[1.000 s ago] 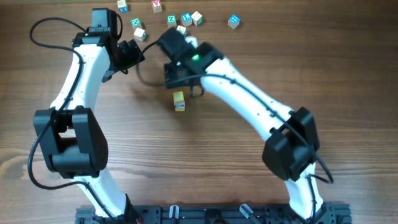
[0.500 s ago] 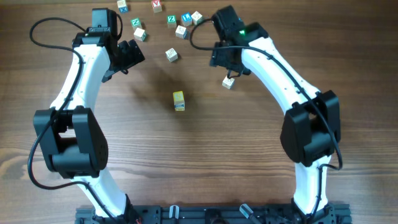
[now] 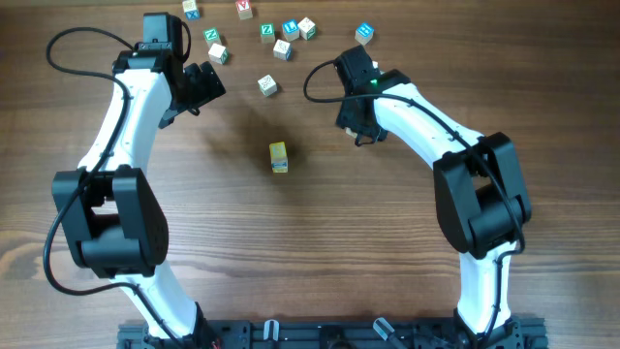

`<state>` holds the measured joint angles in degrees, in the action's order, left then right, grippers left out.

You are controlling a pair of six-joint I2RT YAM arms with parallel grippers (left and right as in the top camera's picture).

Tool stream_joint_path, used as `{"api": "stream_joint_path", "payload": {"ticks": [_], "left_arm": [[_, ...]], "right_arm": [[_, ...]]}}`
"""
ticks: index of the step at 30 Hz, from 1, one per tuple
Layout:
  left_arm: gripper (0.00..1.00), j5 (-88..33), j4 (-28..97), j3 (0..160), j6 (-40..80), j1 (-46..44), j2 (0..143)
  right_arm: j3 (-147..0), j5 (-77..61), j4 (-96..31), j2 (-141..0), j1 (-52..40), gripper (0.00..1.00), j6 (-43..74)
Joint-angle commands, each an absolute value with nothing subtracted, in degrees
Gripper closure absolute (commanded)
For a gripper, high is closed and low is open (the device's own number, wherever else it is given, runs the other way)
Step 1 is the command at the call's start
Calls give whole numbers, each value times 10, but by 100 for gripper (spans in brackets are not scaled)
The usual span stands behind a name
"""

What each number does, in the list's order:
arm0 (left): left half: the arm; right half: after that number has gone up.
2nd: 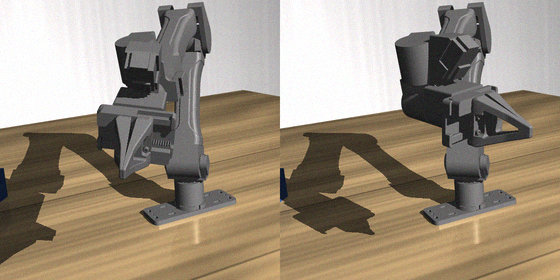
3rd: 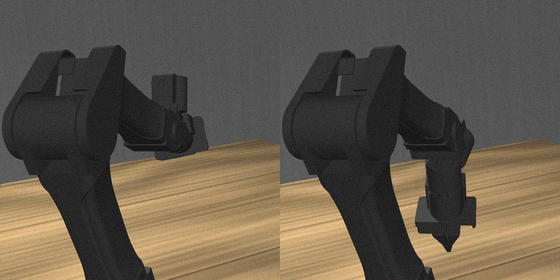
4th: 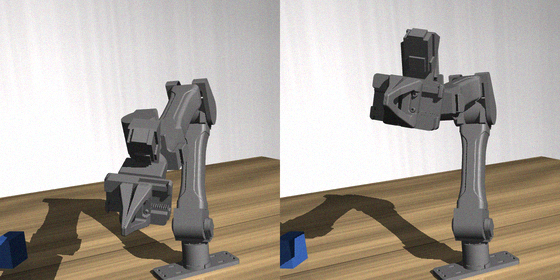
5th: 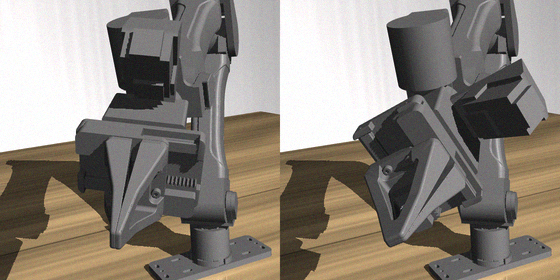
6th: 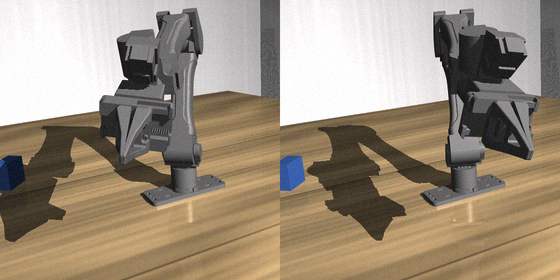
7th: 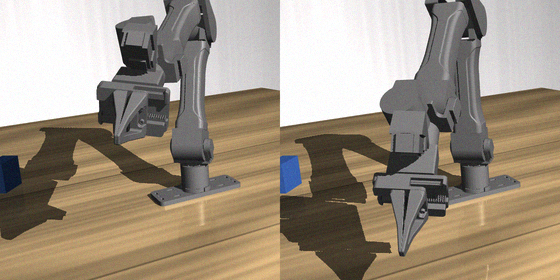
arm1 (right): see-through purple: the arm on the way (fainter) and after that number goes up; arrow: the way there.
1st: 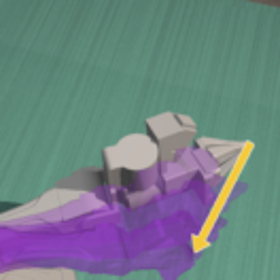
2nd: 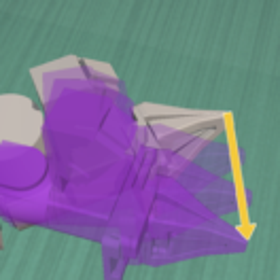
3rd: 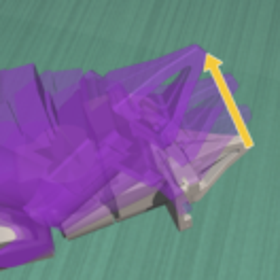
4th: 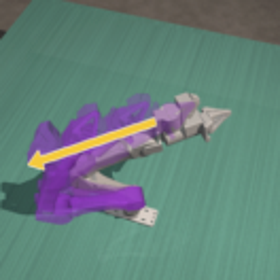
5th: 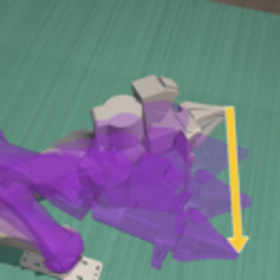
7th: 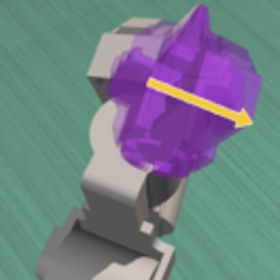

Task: Form a tower

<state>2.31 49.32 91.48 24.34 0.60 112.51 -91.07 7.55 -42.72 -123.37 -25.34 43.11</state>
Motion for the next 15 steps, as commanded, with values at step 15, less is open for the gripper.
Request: {"api": "stream_joint_path", "payload": {"ticks": [15], "left_arm": [[0, 31, 493, 919, 249, 9, 1118]], "right_arm": [[-906, 75, -431, -1244, -255, 53, 373]]}}
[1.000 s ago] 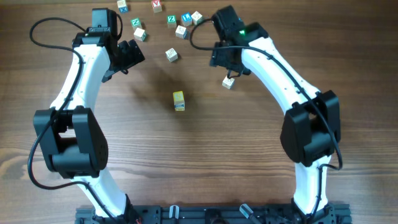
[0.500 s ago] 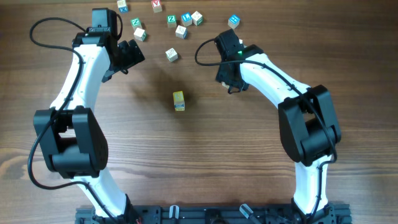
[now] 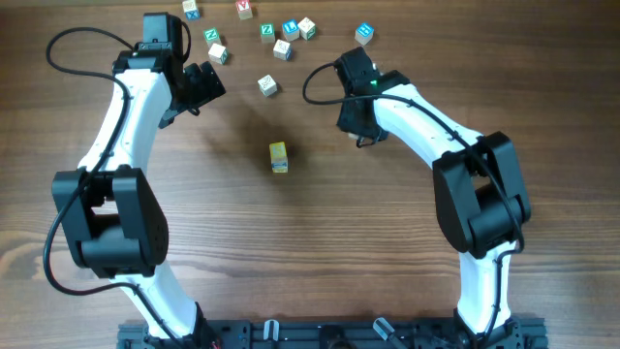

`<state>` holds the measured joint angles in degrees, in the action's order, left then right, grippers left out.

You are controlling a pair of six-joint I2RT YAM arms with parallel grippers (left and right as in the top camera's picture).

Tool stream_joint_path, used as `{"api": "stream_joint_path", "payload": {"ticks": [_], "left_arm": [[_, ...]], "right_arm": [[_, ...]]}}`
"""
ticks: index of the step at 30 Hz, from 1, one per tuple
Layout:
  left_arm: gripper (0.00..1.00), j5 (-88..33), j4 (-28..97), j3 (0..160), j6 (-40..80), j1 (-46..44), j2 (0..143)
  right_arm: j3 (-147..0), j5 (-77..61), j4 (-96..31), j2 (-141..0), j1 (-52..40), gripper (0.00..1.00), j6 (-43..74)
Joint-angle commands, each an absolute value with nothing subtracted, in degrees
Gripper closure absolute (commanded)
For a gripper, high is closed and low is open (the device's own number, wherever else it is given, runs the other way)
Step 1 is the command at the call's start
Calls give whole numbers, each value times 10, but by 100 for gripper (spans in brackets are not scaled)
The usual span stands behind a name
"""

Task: Form a tower
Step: 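Carry the W block over the stack and lower it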

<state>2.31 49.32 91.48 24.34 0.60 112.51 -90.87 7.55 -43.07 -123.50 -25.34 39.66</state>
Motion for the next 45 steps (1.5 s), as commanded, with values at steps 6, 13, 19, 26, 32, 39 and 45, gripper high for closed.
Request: {"api": "stream_joint_path", "payload": {"ticks": [6, 13, 19, 26, 32, 39, 45], "left_arm": [[0, 30, 493, 919, 249, 9, 1118], [0, 30, 493, 919, 249, 9, 1118], [0, 30, 493, 919, 249, 9, 1118], [0, 31, 493, 919, 249, 9, 1118], [0, 30, 493, 919, 249, 9, 1118], [0, 30, 493, 919, 249, 9, 1118], [0, 30, 493, 919, 249, 9, 1118]], "right_arm": [[-909, 75, -434, -1243, -255, 74, 358], [-1006, 41, -529, -1215, -260, 74, 293], [-1077, -26, -572, -1162, -302, 74, 270], [-1070, -24, -566, -1151, -380, 73, 270], [-1064, -3, -556, -1152, -437, 73, 272], [-1064, 42, -552, -1159, -468, 73, 272], [-1064, 52, -548, -1176, -471, 73, 271]]}}
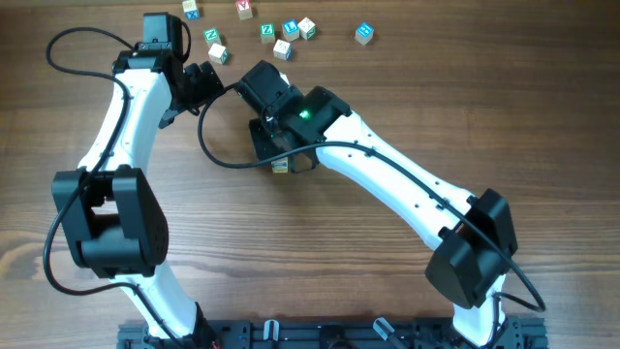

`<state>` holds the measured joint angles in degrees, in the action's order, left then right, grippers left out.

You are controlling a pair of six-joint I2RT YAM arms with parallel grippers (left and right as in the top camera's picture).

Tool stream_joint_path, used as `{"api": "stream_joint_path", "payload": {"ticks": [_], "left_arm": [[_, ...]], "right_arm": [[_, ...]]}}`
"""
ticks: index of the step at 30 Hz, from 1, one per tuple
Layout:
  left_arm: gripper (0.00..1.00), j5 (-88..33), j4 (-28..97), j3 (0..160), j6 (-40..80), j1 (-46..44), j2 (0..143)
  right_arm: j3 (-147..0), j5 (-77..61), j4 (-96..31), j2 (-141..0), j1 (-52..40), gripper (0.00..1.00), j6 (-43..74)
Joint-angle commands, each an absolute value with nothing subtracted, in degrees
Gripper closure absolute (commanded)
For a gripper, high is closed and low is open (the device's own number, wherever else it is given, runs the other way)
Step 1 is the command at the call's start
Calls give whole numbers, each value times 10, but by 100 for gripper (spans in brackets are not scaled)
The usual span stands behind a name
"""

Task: Form a tower
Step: 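Carry the W block over the stack and lower it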

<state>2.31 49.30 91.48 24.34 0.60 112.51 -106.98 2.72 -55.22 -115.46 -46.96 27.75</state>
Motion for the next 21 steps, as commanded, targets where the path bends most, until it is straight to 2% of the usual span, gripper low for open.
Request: {"api": "stream_joint_path", "payload": {"ticks": [1, 21], "left_arm": [[0, 31, 493, 919, 249, 9, 1118], [0, 31, 493, 919, 249, 9, 1118]], "right_arm": [[-1064, 52, -548, -1178, -471, 73, 270], [-1059, 67, -545, -1216, -470, 73, 271]]}}
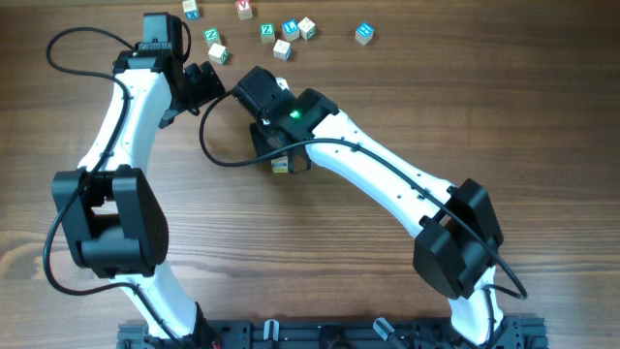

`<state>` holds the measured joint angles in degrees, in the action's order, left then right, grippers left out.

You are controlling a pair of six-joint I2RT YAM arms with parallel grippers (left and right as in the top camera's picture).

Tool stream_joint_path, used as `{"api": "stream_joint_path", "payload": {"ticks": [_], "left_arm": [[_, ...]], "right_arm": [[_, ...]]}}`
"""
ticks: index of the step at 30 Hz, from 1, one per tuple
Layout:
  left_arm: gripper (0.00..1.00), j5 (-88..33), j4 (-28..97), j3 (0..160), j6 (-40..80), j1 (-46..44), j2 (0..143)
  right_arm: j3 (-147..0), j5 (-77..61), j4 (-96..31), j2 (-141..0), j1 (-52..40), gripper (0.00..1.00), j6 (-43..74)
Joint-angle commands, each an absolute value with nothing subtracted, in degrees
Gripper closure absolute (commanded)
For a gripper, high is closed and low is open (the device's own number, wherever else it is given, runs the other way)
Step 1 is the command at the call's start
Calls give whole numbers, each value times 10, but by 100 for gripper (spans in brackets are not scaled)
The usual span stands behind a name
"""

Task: Form a tower
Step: 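Carry the W block over the stack and lower it, then open the right gripper and lift it off the stack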

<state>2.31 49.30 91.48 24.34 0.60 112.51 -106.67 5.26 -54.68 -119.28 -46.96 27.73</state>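
A yellow block (280, 166) stands near the middle of the wooden table (320, 291); only its near edge shows. My right arm reaches across from the right, and my right gripper (268, 143) hangs right over that block. Its wrist hides the fingers, so I cannot tell their state or what they hold. My left gripper (215, 83) sits to the upper left, pointing right with its fingers apart and nothing between them. Several loose letter blocks (283, 48) lie along the far edge.
The loose blocks spread from a blue one (192, 10) at the far left to another blue one (364, 33) at the far right. The right arm's white forearm (387, 184) crosses the table diagonally. Black cables loop beside both wrists.
The right arm has shifted slightly up and to the left over the yellow block, and its elbow has swung left. The left arm has not moved.
At first my right gripper hovered right of centre, well apart from the yellow block, and a pale block lay alone above it. Then the right arm had swung left over both, covering the pale block. It stays over the yellow block now.
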Motion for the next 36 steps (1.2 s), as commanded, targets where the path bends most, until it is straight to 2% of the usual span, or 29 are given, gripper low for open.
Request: {"api": "stream_joint_path", "payload": {"ticks": [1, 13, 16, 17, 19, 21, 23, 26, 29, 36], "left_arm": [[0, 31, 493, 919, 249, 9, 1118], [0, 31, 493, 919, 249, 9, 1118], [0, 30, 493, 919, 249, 9, 1118], [0, 30, 493, 919, 249, 9, 1118], [0, 30, 493, 919, 249, 9, 1118], [0, 31, 493, 919, 249, 9, 1118], [0, 30, 493, 919, 249, 9, 1118], [0, 30, 493, 919, 249, 9, 1118], [0, 30, 493, 919, 249, 9, 1118], [0, 30, 493, 919, 249, 9, 1118]], "right_arm": [[-1058, 67, -544, -1219, -470, 73, 272], [-1057, 67, -531, -1229, -470, 71, 271], [-1057, 67, -530, -1229, -469, 65, 271], [-1057, 67, -530, -1229, -469, 59, 271], [-1057, 67, -530, -1229, -469, 38, 271], [-1057, 67, -530, -1229, -469, 24, 271], [-1057, 67, -529, -1229, -469, 21, 271], [-1057, 67, -526, -1229, -469, 9, 274], [-1057, 64, -529, -1231, -469, 5, 302], [-1052, 62, -536, -1235, -469, 7, 326]]}}
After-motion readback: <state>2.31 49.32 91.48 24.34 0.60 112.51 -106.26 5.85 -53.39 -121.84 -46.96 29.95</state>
